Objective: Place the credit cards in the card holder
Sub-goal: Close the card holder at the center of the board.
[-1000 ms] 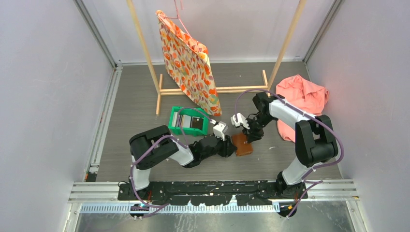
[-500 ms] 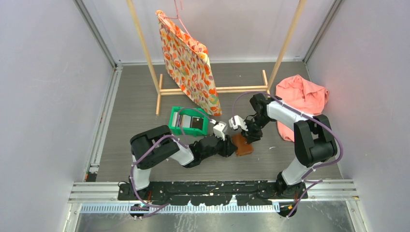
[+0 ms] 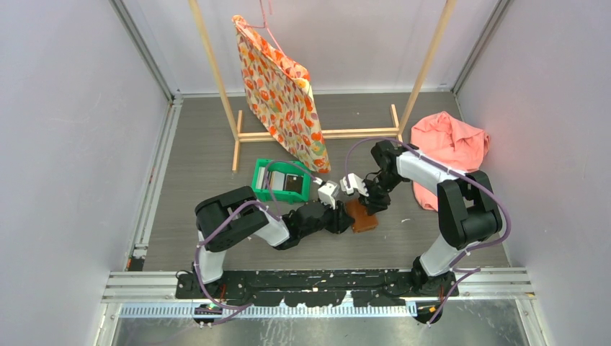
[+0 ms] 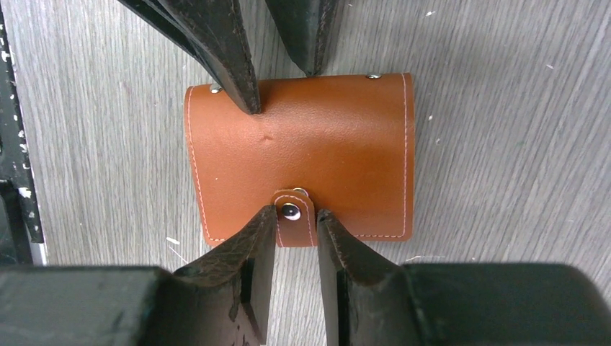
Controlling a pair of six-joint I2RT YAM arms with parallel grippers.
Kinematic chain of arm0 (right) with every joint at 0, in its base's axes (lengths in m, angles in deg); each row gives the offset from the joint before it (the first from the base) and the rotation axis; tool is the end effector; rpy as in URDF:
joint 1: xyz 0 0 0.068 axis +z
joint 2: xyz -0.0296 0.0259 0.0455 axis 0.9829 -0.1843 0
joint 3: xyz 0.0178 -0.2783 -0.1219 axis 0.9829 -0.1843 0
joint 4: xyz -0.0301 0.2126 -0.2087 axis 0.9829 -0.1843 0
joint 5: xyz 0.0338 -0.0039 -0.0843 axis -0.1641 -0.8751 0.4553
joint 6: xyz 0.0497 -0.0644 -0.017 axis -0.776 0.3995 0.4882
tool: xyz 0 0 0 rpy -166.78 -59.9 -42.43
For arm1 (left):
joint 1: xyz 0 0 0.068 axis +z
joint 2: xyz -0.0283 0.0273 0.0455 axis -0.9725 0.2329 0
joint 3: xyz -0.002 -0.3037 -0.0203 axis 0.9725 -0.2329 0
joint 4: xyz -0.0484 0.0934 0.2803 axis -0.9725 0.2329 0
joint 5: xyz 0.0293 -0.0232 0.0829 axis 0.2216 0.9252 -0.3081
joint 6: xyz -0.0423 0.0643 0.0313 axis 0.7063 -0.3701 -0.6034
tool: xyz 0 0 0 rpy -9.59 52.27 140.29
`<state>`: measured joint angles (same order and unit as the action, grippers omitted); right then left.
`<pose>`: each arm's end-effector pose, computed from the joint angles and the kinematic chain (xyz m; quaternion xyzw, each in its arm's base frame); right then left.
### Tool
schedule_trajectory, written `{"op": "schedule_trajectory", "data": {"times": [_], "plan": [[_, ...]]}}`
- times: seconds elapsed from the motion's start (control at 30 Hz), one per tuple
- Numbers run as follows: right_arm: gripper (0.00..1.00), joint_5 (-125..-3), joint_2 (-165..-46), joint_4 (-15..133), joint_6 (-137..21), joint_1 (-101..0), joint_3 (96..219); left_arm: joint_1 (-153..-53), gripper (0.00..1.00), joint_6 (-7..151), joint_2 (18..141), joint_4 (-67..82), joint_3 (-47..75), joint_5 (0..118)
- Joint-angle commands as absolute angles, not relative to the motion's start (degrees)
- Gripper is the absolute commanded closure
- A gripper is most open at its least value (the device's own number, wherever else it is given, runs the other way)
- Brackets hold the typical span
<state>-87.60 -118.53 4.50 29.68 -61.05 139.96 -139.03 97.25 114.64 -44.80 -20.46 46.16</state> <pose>0.2777 0.1311 0.1529 -0.7313 0.6280 0.2326 0.1294 0.1922 -0.3569 0.0904 0.1541 0.7952 -0.4276 0.4013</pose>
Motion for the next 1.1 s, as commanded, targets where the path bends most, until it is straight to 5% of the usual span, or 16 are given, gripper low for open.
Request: {"op": "schedule_trajectory", "data": {"times": [0.0, 0.4, 1.07], "plan": [[0.69, -83.5, -119.6, 6.3, 30.7, -59.6, 138.5, -138.7, 0.64, 96.7, 116.6, -42.3, -19.9, 46.6], [0.95, -85.8, -119.4, 3.6, 31.1, -58.3, 140.4, -138.6, 0.64, 96.8, 117.2, -42.6, -19.9, 46.8], [0.96, -88.0, -119.9, 3.3, 29.0, -56.4, 142.0, -138.6, 0.65, 97.1, 118.2, -42.5, -19.0, 47.7]]}}
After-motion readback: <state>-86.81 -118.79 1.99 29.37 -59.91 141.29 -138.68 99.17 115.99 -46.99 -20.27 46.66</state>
